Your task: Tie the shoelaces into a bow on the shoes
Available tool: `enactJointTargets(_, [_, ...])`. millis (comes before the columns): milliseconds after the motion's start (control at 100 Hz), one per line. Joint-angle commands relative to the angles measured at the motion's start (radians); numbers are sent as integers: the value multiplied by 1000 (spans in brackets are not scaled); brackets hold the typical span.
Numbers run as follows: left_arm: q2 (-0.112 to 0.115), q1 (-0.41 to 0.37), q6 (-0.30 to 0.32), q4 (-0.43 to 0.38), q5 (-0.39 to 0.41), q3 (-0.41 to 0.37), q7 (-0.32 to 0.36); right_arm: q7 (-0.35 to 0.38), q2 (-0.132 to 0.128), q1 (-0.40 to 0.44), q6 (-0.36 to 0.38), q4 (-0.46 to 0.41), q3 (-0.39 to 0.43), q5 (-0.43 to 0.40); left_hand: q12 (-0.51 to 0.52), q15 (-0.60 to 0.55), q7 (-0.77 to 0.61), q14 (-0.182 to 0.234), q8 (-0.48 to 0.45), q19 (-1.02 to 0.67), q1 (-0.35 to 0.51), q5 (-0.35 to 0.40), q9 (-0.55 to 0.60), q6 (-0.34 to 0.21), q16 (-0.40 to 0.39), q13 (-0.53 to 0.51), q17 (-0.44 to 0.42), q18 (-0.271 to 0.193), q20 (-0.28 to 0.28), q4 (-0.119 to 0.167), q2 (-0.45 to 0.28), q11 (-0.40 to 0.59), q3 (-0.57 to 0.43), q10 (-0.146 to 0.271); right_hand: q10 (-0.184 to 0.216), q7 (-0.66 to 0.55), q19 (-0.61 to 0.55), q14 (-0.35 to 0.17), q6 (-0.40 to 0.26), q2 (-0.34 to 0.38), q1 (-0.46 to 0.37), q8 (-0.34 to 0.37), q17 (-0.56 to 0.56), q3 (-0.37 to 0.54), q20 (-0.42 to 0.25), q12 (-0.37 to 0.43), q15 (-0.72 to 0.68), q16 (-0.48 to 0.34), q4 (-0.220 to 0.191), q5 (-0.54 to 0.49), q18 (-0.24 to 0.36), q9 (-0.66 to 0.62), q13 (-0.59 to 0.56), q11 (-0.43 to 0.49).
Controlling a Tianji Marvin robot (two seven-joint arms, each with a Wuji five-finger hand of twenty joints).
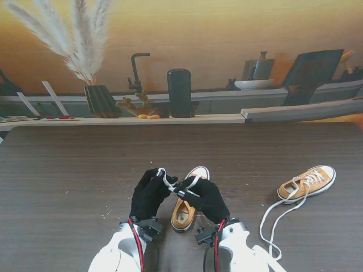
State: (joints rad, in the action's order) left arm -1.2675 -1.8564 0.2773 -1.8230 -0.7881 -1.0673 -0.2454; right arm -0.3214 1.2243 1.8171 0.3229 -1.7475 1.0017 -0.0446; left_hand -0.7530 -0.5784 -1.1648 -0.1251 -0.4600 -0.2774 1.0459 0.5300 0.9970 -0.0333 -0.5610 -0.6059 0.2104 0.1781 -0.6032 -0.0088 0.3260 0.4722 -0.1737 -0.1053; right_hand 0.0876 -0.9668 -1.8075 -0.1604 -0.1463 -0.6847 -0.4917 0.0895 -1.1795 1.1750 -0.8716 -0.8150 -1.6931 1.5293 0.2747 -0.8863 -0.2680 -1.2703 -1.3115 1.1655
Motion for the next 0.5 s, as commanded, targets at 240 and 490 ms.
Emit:
enactJointTargets(240, [-8, -16, -1, -22, -17, -16, -15, 18, 4, 15, 3, -8, 11, 55, -79, -161, 0, 16, 13, -522, -26, 46, 101, -47, -73, -86, -82, -25, 32, -55, 124, 76, -193, 8, -173, -35, 55, 252, -54, 39, 48, 33, 115, -19, 166, 111, 382, 14, 39, -44, -226, 164, 29, -167])
enactJointTargets(490, [-10, -23, -4, -28, -7, -24, -37, 48, -3, 32, -13, -30, 24, 83, 21, -178, 45, 19, 52, -635, -95, 134, 186, -36, -50, -185, -25, -9, 102, -79, 182, 67, -303, 2, -196, -78, 562, 483, -23, 114, 13, 235, 793, -56, 155, 281, 1248, -219, 36, -60, -166, 487, 339, -338])
